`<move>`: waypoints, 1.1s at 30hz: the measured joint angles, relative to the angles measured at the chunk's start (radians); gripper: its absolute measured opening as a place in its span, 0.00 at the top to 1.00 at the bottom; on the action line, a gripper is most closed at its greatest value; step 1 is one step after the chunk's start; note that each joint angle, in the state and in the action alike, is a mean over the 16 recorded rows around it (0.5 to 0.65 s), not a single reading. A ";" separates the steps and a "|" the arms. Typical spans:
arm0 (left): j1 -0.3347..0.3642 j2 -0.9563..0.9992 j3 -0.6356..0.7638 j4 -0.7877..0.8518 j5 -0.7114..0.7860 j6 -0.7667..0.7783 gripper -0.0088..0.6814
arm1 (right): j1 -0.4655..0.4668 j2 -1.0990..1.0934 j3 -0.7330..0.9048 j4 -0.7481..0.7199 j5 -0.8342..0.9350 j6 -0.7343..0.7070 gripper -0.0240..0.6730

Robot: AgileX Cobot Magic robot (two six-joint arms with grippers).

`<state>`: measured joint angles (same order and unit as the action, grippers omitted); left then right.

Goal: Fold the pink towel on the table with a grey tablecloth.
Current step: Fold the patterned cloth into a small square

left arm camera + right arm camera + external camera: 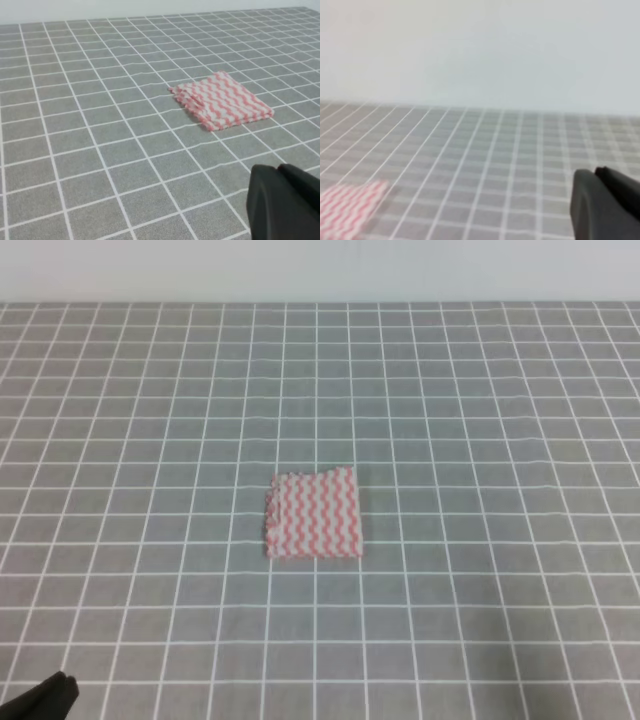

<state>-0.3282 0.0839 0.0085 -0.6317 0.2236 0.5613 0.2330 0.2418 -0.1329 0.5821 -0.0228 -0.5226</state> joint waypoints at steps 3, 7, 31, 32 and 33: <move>0.000 0.002 0.003 0.000 0.000 0.000 0.99 | -0.066 -0.091 0.035 0.010 0.024 -0.002 0.99; 0.000 0.005 0.005 0.000 0.001 0.000 0.99 | -0.128 -0.191 0.076 0.025 0.050 -0.004 0.99; 0.000 -0.001 -0.003 0.000 0.010 0.000 0.99 | -0.168 -0.261 0.138 -0.369 0.229 0.414 0.99; 0.000 -0.001 -0.003 0.000 0.010 0.000 0.99 | -0.168 -0.261 0.138 -0.378 0.248 0.425 0.99; 0.000 -0.001 -0.003 0.000 0.010 0.000 0.99 | -0.168 -0.261 0.138 -0.382 0.266 0.431 0.99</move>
<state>-0.3282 0.0833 0.0059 -0.6319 0.2332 0.5612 0.0650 -0.0188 0.0054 0.1999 0.2430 -0.0921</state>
